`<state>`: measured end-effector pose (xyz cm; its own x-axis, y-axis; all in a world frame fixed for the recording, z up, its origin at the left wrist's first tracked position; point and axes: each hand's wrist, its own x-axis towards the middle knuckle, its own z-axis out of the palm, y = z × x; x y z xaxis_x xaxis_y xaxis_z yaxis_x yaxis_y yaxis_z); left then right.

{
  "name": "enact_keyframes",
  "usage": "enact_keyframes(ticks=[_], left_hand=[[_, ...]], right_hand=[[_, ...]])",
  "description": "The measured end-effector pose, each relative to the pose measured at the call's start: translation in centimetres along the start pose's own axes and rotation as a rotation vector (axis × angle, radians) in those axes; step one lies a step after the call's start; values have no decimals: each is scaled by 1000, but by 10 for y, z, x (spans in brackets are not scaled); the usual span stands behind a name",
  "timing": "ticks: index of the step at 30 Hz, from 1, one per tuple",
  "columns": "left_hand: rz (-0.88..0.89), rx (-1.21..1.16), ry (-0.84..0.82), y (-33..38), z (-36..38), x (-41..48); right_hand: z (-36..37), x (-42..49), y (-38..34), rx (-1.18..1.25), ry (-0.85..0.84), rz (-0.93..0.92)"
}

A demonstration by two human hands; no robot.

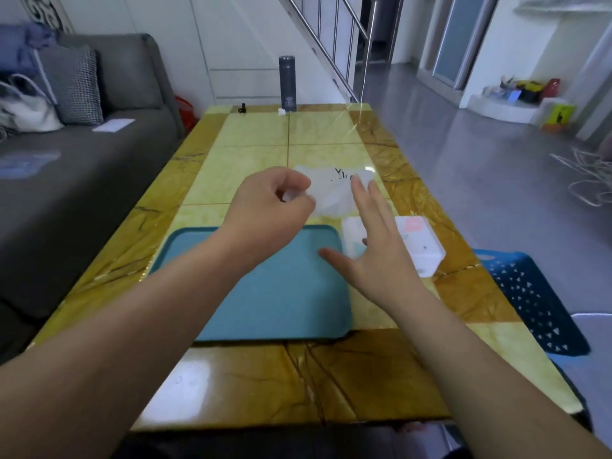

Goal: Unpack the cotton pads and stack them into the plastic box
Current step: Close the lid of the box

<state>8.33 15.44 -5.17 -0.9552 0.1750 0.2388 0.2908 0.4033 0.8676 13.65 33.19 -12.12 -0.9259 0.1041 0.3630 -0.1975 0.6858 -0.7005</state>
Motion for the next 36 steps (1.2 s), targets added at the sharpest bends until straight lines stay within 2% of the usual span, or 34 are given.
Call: enact_keyframes(ticks=[5,9,14,17,21,24,27,33,36], left_hand=[[-130,-150,8,23,-13,-38],[-218,-223,-57,37,-1,-56],[-230,-377,-228,75,42,-79],[-212,-455,-298,96,69,-88],[-259,-457,-537,118,110,-103],[-260,-389,-653,124,144,-115],[-240,-278,-703,123,171,-122],[-214,-161,-719,107,195,-121],[-202,-107,-719,94,197,-114]], right_hand=[[-10,-13,-42,63,61,-68],[-35,-17,-62,-136,25,-144],[-95,-30,-90,-479,-134,16],[-135,-37,-92,-654,-117,57],[-179,-54,-81,-853,-113,200],[-203,-66,-56,-944,-131,351],[-218,-74,-19,-982,-130,457],[-205,-102,80,-852,-156,557],[-197,-115,123,-871,-210,620]])
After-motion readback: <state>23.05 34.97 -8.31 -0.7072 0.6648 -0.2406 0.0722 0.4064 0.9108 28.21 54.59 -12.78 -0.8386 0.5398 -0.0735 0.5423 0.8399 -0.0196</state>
